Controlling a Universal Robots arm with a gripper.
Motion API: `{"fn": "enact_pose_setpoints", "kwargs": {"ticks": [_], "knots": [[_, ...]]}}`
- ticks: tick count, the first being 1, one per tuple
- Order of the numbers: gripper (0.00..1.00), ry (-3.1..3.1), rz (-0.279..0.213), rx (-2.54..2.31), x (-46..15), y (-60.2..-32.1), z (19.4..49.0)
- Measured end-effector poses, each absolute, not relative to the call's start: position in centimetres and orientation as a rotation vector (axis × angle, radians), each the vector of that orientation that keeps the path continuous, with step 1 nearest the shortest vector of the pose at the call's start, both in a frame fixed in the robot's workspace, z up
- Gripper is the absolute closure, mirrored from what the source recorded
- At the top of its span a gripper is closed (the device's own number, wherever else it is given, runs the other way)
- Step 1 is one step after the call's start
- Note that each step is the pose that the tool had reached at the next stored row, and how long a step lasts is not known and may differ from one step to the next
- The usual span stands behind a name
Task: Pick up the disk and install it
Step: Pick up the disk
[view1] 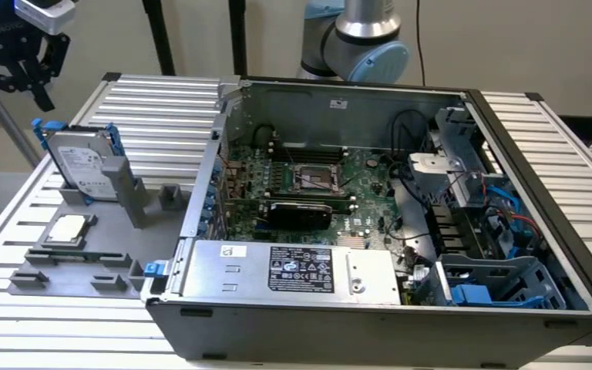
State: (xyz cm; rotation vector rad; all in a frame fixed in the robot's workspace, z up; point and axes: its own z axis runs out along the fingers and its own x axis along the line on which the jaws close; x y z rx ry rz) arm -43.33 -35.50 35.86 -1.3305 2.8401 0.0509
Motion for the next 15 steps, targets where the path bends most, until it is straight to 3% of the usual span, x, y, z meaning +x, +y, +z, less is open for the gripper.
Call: {"fn": "enact_pose_setpoints", "kwargs": {"ticks": [15], "knots": [[1.00, 2.635, 0.026, -1.698, -43.33, -35.51, 35.75]]}}
